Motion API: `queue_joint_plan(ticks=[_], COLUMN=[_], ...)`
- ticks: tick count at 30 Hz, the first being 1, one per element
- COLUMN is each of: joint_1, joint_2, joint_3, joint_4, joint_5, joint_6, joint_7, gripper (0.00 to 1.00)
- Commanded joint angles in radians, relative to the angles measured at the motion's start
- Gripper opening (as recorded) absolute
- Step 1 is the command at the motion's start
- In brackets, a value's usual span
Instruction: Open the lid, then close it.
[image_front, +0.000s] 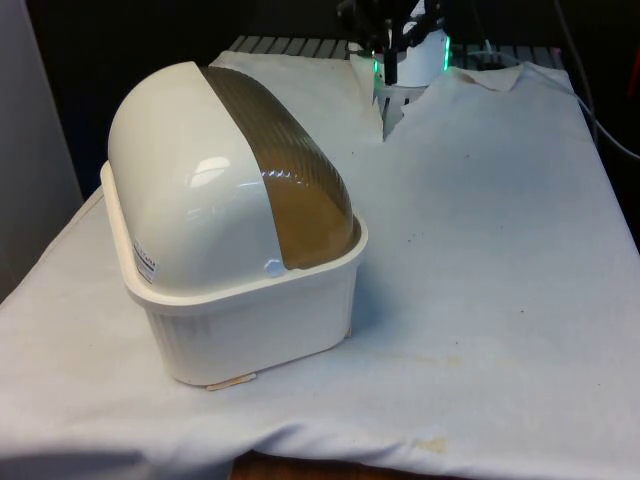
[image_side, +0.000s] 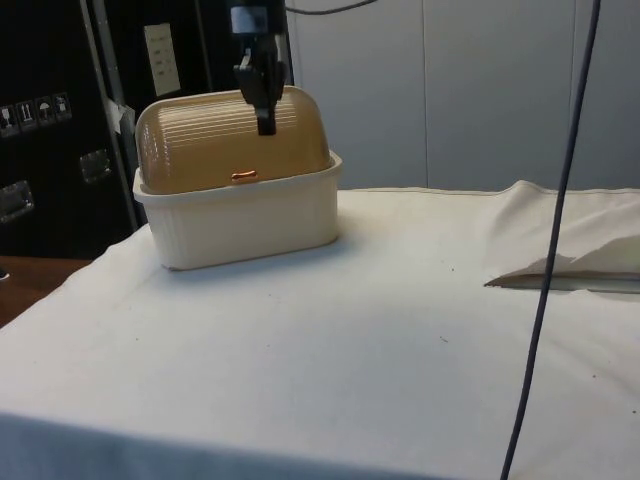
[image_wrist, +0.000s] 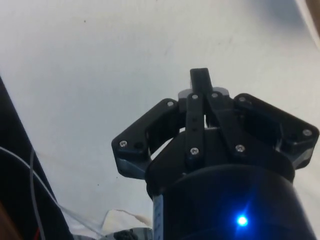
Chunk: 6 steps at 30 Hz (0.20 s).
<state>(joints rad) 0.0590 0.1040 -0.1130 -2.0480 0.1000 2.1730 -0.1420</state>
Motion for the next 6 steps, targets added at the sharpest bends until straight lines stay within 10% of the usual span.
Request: queue_joint_plan(ticks=[1,6], joint_1=[0.004,0.004], joint_2=[-0.014,-0.041], joint_3=[0.002,0.012], joint_4=[-0.012,-0.035], joint_5=[-0.012,-0.001], joint_6=[0.002,0.001], joint_7=[0.016,0.018], gripper=[0.00,0.00])
